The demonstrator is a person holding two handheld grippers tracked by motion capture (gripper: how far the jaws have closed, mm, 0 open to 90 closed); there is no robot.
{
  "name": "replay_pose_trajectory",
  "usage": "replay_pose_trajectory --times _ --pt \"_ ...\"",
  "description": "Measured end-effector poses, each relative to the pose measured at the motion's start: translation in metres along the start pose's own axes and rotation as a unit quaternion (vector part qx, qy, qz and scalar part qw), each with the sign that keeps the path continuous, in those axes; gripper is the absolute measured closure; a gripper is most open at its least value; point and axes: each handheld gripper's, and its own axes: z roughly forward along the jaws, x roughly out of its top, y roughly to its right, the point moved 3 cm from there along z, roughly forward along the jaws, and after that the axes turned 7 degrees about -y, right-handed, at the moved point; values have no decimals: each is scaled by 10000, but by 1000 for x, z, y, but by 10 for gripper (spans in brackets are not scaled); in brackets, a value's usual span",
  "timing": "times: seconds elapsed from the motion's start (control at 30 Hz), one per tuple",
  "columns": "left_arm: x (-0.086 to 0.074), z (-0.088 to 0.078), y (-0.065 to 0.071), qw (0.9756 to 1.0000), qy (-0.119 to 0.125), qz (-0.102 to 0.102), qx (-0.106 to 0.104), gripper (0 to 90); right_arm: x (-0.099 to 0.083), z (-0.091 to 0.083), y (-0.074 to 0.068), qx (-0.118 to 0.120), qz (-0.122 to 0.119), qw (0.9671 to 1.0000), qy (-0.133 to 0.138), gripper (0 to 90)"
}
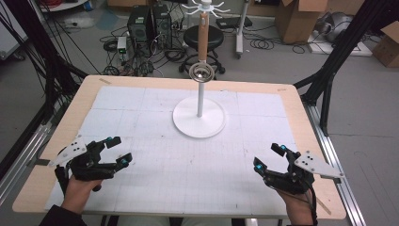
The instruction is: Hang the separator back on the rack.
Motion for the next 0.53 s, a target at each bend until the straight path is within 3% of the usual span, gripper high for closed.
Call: replay_pose_trajectory --times 0.53 --pt "-1 0 -3 9999 27 -118 54 184 -1 1 3 8 48 10000 -11 179"
